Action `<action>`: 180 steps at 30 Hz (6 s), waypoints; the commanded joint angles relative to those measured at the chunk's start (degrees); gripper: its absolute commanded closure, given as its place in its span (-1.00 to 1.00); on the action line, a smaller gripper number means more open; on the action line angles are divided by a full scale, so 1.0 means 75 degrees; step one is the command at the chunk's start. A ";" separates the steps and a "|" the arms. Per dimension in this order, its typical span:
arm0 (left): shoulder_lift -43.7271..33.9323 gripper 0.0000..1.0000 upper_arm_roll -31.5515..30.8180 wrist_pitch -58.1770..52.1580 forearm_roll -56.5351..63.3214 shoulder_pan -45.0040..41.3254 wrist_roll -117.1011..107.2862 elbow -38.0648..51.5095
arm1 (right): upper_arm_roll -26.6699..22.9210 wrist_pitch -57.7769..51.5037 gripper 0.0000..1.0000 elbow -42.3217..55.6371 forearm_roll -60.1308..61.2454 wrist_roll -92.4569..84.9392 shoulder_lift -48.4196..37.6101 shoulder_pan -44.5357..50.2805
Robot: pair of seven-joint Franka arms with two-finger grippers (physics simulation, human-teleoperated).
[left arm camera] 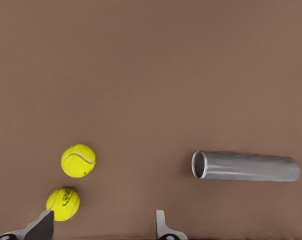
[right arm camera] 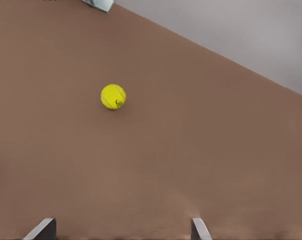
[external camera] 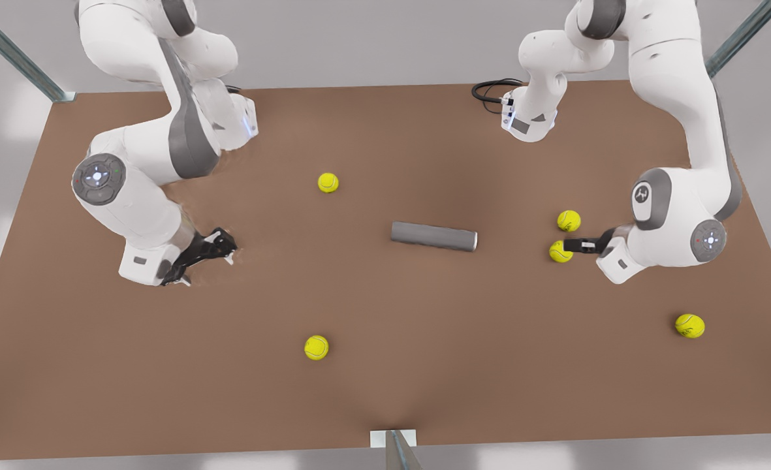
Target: Put the tennis tube upright
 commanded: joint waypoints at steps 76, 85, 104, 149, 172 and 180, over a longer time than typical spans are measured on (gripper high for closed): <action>0.1335 0.13 -0.1840 0.2632 -0.5117 0.0073 0.5120 -0.3230 | 0.0049 -0.0876 -1.00 -0.0165 -0.0414 0.0644 0.0285 -0.1314; 0.1241 0.41 -0.1394 0.0793 -0.3781 0.0085 0.4264 -0.1824 | 0.0049 -0.0876 -1.00 -0.0165 -0.0426 0.0656 0.0285 -0.1303; 0.0761 0.57 -0.0750 -0.0638 -0.2071 0.0155 0.2729 0.0848 | 0.0049 -0.0689 -1.00 -0.0154 -0.0484 0.0597 0.0285 -0.1467; 0.1346 -1.00 0.0200 0.1648 0.1269 -0.0021 -0.0130 0.1845 | 0.0061 -0.0783 -1.00 -0.0189 -0.0391 0.0621 0.0285 -0.1350; 0.1030 -1.00 0.0188 0.1156 0.1351 -0.0021 -0.0271 0.2196 | 0.0061 -0.0771 -1.00 -0.0177 -0.0391 0.0621 0.0296 -0.1326; -0.0798 -1.00 0.0176 -0.0907 0.1516 0.0014 -0.0212 0.2430 | 0.0061 -0.0771 -1.00 -0.0177 -0.0402 0.0621 0.0285 -0.1326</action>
